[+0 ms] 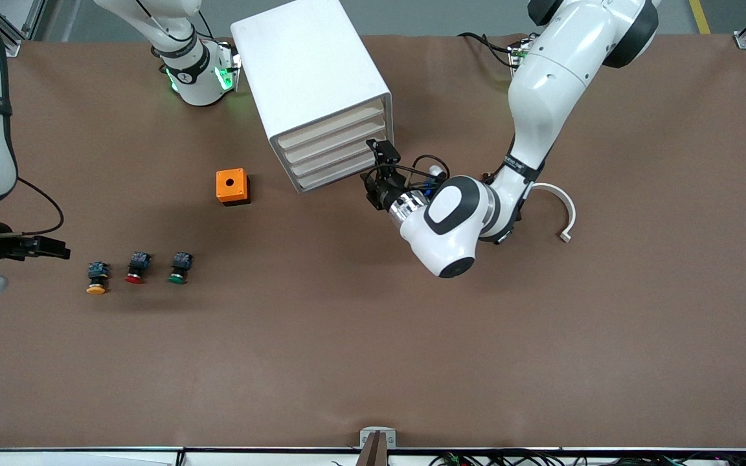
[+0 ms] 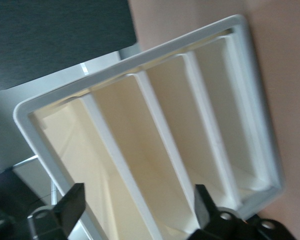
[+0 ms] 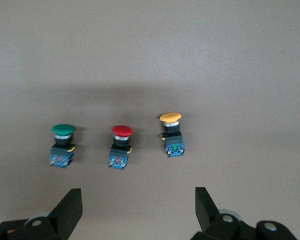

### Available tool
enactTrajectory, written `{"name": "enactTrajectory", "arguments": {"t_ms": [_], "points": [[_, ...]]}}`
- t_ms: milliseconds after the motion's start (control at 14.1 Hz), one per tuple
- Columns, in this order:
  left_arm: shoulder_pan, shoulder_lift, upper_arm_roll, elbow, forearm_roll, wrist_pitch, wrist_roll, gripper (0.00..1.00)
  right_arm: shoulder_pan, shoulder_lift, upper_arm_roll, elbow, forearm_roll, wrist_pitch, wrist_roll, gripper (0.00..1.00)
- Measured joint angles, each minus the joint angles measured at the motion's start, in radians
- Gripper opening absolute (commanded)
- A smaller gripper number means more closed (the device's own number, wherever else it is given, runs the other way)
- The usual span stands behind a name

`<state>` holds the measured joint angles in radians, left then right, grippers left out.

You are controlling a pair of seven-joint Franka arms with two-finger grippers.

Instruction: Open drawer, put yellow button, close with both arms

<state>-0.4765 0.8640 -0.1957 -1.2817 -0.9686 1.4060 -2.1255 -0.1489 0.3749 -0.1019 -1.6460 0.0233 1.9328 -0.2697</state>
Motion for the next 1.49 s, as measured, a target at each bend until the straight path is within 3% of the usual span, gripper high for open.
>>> {"name": "enactTrajectory", "arguments": {"t_ms": [284, 638, 1276, 1489], "points": [[-0.011, 0.010, -0.033, -0.003, -0.017, -0.058, -0.013, 0.65, -0.012, 0.107, 0.000, -0.006, 0.000, 0.121, -0.024, 1.00], [-0.037, 0.012, -0.034, -0.026, -0.017, -0.083, -0.054, 0.64, -0.031, 0.128, -0.001, -0.136, 0.000, 0.361, -0.096, 1.00], [-0.070, 0.019, -0.035, -0.040, -0.017, -0.097, -0.107, 0.46, -0.079, 0.148, 0.001, -0.270, 0.002, 0.507, -0.196, 1.00], [-0.090, 0.025, -0.035, -0.040, -0.017, -0.098, -0.108, 0.31, -0.079, 0.153, 0.008, -0.309, 0.002, 0.561, -0.200, 1.00]]}}
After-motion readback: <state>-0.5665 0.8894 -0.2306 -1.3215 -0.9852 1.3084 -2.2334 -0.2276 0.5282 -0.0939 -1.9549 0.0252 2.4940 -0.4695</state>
